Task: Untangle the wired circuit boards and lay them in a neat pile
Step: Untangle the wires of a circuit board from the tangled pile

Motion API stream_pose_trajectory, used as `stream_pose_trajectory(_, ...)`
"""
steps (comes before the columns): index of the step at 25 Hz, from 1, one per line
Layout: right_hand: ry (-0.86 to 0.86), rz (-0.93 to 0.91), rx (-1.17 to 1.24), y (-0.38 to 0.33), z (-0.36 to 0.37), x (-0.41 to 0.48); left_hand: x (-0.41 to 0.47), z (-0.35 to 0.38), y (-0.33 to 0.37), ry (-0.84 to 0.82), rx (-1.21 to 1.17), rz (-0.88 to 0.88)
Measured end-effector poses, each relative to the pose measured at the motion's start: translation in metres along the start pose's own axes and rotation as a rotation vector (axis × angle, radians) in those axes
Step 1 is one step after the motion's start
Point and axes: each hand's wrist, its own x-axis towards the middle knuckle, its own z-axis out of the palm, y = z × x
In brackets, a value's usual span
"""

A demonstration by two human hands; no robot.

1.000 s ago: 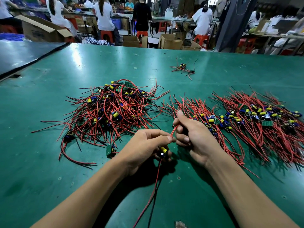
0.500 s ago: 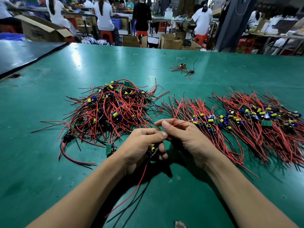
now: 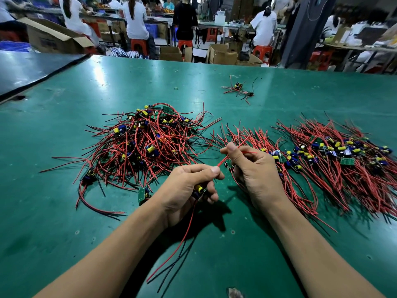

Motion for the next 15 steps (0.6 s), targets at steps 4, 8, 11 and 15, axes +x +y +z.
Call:
stream_pose_trajectory(4, 0.046, 0.074, 0.142, -0.004, 0.006, 0.0, 0.001, -0.002, -0.001, -0.015, 0.048, -0.002)
stream_pose_trajectory(8, -0.008, 0.271, 0.223, -0.009, 0.004, 0.001, -0.001, -0.003, -0.002, -0.091, 0.116, -0.042)
stream_pose_trajectory(11, -0.059, 0.296, 0.149, -0.009, 0.003, 0.001, 0.001, -0.001, -0.003, -0.116, 0.066, -0.063)
stream_pose_trajectory(15, -0.148, 0.337, 0.14, -0.006, 0.012, -0.007, 0.006, 0.002, -0.006, 0.001, -0.006, -0.013)
